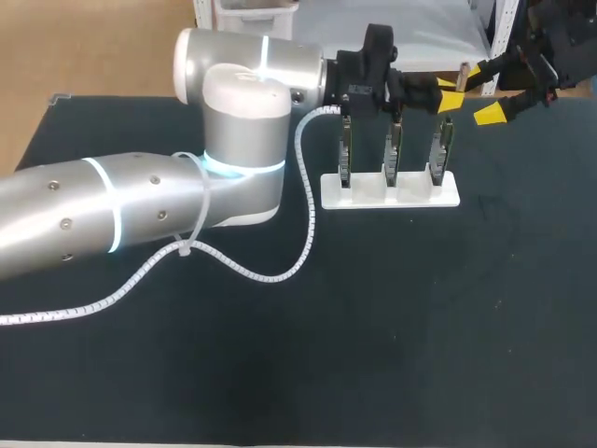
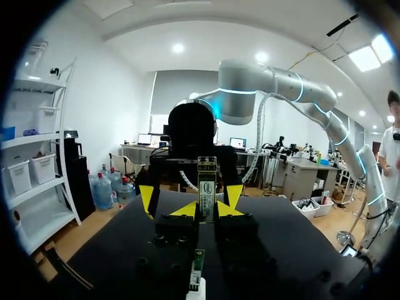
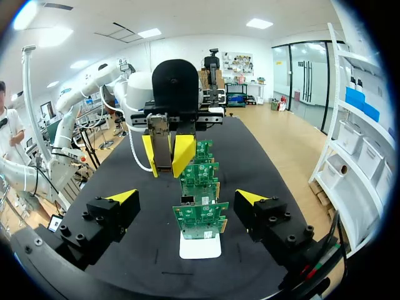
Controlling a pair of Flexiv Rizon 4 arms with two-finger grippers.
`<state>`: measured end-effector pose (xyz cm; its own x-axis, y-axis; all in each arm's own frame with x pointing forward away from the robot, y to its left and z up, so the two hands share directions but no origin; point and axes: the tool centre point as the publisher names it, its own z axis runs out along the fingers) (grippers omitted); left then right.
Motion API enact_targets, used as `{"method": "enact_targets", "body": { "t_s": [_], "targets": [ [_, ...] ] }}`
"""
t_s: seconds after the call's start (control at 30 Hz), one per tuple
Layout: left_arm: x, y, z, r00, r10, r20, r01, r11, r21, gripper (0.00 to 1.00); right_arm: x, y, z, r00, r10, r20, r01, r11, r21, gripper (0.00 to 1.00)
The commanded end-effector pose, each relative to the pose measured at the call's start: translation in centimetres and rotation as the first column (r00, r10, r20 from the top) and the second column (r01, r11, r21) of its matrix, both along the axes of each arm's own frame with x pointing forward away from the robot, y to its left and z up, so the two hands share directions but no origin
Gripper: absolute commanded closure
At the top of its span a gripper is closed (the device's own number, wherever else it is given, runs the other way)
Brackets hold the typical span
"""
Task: Pick up the optical module with the left hand, and insert it into the network port with the right hand.
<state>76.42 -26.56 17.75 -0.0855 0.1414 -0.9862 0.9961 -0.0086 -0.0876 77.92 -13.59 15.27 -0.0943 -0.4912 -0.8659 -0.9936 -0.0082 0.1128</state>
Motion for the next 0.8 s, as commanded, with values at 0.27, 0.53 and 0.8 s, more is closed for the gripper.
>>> {"method": "enact_targets", "body": {
  "t_s": [0.27, 0.53, 0.8],
  "targets": [
    [0.41, -0.46, -0.29, 1.0, 0.0, -0.003, 0.0, 1.0, 0.013, 1.0, -0.24, 0.04, 0.02, 1.0, -0.005, 0.004, 0.005, 1.0, -0.002, 0.0],
    [0.55, -0.22, -0.7, 1.0, 0.007, -0.006, -0.007, 1.0, 0.027, 1.0, -0.24, 0.04, 0.02, 1.0, -0.005, 0.004, 0.005, 1.0, -0.002, 0.0],
    [0.85, -0.02, -0.74, 1.0, 0.017, -0.011, -0.017, 0.999, 0.031, 1.0, -0.24, 0.04, 0.02, 1.0, -0.005, 0.004, 0.005, 1.0, -0.002, 0.0]
  ]
}}
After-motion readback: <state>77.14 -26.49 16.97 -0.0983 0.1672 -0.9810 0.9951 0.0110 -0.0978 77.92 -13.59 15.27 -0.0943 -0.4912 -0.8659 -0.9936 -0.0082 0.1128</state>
